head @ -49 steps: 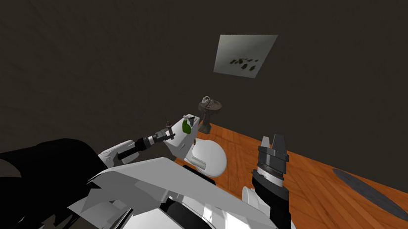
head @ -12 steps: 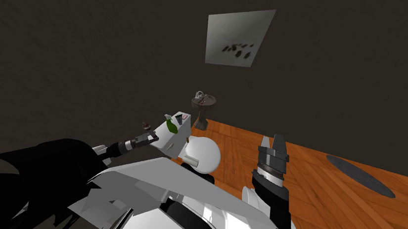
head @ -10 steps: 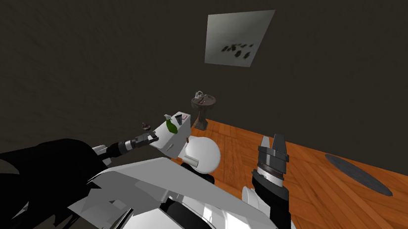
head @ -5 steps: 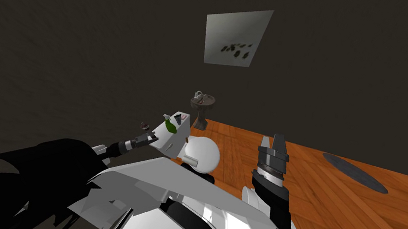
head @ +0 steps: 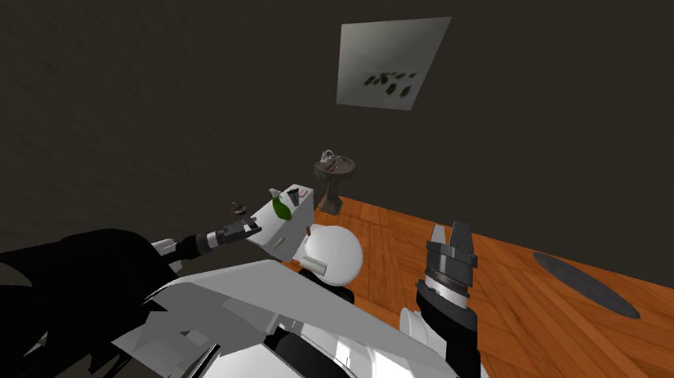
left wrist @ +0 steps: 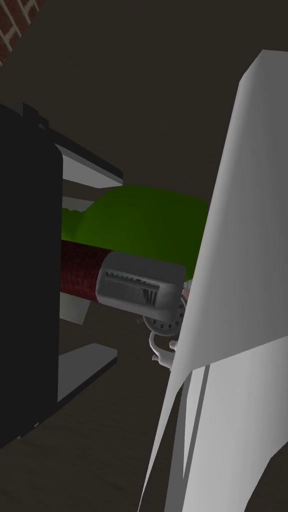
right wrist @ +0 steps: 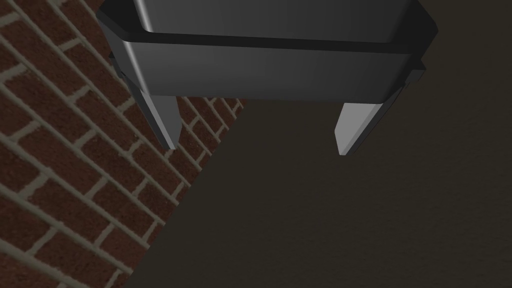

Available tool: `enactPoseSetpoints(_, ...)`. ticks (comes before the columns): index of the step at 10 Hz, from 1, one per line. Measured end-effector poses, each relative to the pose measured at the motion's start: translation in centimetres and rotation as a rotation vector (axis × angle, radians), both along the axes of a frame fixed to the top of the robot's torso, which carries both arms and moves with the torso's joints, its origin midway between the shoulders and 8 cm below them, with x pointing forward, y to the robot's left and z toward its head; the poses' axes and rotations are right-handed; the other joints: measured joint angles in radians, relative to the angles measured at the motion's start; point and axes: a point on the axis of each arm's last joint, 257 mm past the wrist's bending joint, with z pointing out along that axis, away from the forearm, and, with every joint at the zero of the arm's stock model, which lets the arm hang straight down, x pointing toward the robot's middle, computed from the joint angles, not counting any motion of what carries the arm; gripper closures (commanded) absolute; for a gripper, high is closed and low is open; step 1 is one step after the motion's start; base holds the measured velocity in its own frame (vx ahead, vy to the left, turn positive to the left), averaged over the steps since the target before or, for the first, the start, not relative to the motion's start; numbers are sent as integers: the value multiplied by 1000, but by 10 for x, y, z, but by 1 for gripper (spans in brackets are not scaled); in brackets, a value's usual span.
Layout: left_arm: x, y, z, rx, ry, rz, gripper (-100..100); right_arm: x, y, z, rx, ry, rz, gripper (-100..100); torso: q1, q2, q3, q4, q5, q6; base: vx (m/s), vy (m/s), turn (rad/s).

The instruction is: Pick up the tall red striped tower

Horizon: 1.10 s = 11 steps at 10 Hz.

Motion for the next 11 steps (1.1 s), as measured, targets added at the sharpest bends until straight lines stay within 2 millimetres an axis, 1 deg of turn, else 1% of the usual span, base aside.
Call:
enactPoseSetpoints(2, 0, 0, 0, 0, 0, 0, -100, 0, 0, 0, 0, 0, 0, 0, 0, 0, 0, 0, 0, 0, 0, 4, -10)
enactPoseSetpoints(3, 0, 0, 0, 0, 0, 0, -100, 0, 0, 0, 0, 0, 0, 0, 1, 0, 0, 0, 0, 0, -76, 50, -150)
enactPoseSetpoints(4, 10, -11, -2, -13, 3, -11, -100, 0, 0, 0, 0, 0, 0, 0, 2, 3, 2, 1, 1, 2, -112, 73, -73)
enactPoseSetpoints(5, 21, -11, -8, -15, 12, 0, -100, 0, 0, 0, 0, 0, 0, 0, 5, 3, 2, 1, 3, 3, -74, 56, -11)
enactPoseSetpoints(6, 25, -10, -11, -12, 18, 11, -100, 0, 0, 0, 0, 0, 0, 0, 4, 2, 1, 0, 3, 2, -118, 105, -131)
enactPoseSetpoints(7, 40, -21, -14, -23, 23, 1, -100, 0, 0, 0, 0, 0, 0, 0, 7, 3, 1, 1, 3, 4, -115, 86, -92)
enactPoseSetpoints(8, 48, -24, -18, -27, 30, 9, -100, 0, 0, 0, 0, 0, 0, 0, 6, 3, 2, 1, 3, 3, -51, 25, 12)
enactPoseSetpoints(9, 53, -22, -22, -21, 37, 24, -100, 0, 0, 0, 0, 0, 0, 0, 3, 0, 0, 0, 2, 2, -99, 67, -125)
enactPoseSetpoints(10, 66, -33, -23, -30, 40, 15, -100, 0, 0, 0, 0, 0, 0, 0, 5, 2, 1, 0, 2, 3, -106, 74, -105)
enactPoseSetpoints(11, 77, -35, -24, -32, 44, 20, -100, 0, 0, 0, 0, 0, 0, 0, 5, 2, 1, 0, 3, 3, -49, 27, -10)
